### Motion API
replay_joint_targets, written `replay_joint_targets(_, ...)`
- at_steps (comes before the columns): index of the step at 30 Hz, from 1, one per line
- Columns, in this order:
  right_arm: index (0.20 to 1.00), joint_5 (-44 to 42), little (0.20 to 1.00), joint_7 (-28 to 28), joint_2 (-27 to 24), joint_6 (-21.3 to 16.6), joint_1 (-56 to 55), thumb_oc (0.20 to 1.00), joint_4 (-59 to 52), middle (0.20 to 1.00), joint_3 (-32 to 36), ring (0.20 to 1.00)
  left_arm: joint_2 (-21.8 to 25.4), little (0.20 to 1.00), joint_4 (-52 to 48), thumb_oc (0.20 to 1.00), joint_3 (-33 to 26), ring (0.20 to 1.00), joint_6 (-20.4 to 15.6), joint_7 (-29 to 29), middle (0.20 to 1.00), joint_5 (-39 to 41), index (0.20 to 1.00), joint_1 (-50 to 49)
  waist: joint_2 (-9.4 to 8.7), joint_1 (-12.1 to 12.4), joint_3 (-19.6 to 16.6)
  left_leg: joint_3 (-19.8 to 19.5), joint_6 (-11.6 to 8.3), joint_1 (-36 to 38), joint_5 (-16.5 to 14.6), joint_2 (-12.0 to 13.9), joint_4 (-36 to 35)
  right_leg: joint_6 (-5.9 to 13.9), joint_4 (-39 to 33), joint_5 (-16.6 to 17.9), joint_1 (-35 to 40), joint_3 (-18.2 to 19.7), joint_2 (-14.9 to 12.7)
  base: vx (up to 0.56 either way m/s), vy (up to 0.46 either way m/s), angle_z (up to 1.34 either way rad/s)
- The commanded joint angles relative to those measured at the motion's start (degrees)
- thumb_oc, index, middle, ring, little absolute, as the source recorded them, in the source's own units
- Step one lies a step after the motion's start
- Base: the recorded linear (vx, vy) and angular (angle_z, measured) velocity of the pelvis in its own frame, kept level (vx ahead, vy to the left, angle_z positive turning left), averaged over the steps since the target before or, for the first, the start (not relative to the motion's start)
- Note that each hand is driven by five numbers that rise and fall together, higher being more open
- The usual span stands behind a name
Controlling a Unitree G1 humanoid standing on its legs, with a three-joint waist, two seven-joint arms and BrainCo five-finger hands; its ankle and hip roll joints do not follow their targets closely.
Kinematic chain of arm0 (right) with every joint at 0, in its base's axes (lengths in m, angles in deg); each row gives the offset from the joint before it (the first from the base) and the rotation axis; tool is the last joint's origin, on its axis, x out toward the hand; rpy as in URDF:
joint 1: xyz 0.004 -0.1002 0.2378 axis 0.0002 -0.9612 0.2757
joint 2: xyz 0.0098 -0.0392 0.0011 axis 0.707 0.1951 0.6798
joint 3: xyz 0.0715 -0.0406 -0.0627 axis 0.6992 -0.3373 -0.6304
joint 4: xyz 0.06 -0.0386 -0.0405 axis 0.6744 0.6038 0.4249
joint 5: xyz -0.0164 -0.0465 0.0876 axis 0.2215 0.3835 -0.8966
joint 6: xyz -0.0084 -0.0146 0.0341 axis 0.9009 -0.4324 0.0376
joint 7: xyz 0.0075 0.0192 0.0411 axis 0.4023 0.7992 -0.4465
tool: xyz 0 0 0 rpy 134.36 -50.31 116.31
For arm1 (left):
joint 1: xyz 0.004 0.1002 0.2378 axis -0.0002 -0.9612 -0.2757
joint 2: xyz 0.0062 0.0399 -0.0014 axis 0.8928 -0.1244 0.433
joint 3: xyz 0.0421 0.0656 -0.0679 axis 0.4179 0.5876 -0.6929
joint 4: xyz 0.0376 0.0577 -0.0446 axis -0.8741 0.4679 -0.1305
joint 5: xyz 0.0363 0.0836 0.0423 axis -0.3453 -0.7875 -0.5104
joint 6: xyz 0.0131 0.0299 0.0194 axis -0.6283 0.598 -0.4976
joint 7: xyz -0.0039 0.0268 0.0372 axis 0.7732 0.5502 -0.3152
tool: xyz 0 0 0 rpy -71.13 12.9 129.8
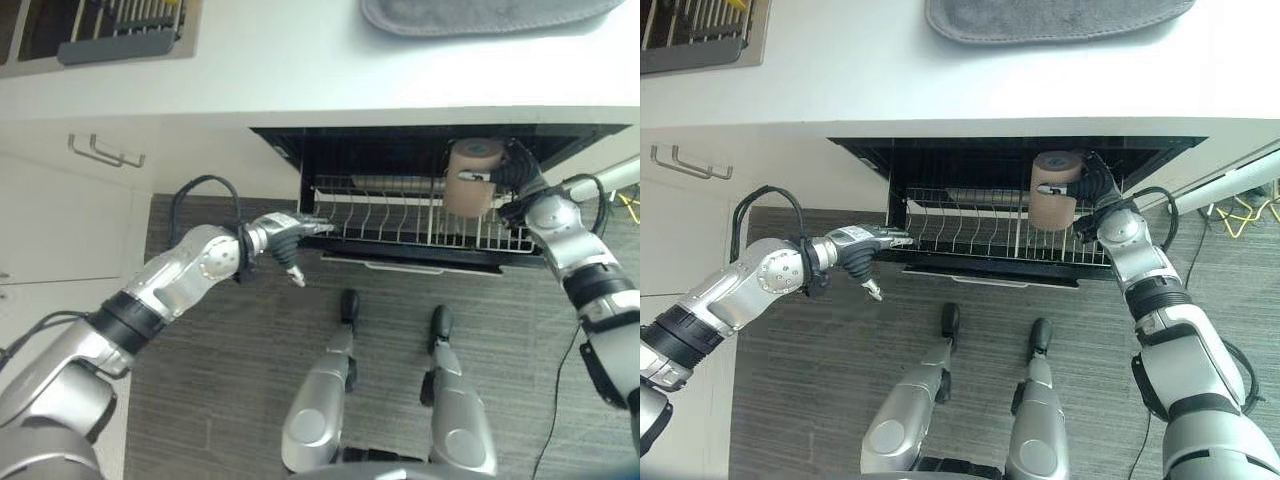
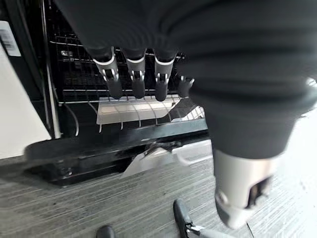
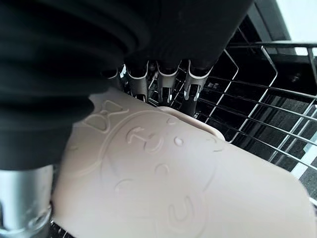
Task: Place the dishes in the dishwasher.
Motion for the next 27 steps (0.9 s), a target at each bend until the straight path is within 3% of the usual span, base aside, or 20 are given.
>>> replay_joint_targets(1, 0.2, -1.2, 0.2, -1.6, -2.3, -4.5, 6.8, 0.2, 0.2, 0.2, 0.0, 0.2, 1.1, 1.0, -2.8, 1.0, 0.3, 1.0, -0.9, -1.4, 1.0, 3.1, 1.0, 3.6, -1.66, 1.1, -1.7, 3.4, -0.27, -1.6, -0.1, -1.4, 0.0, 2.62, 1.3, 2.2, -1.4, 0.0, -3.7, 0.0, 0.0, 0.0)
replay_joint_targets(12, 0.2, -3.5, 0.2, -2.5, -1.0, -4.3, 8.7, 0.2, 6.4, 0.2, -0.5, 0.2, 3.4, 1.0, -4.8, 1.0, 1.7, 1.0, 0.6, -1.2, 1.0, 4.0, 1.0, 8.3, -0.43, 1.3, -0.6, 4.0, -0.38, -3.3, 0.5, -1.6, 0.0, 2.89, 1.5, 2.5, -3.0, -0.1, -4.2, -0.01, 0.003, 0.0)
replay_joint_targets(27, 0.2, -4.7, 0.2, -4.7, 0.9, -1.8, 11.3, 0.2, 11.9, 0.2, 0.2, 0.2, 4.6, 1.0, -8.8, 1.0, 1.3, 1.0, 4.5, 5.0, 1.0, 10.4, 1.0, 16.4, 1.33, 1.8, -0.2, 4.4, -0.66, -5.5, 1.5, -1.9, 0.0, 3.61, 1.5, 3.1, -4.8, -1.1, -5.2, -0.01, 0.003, 0.0)
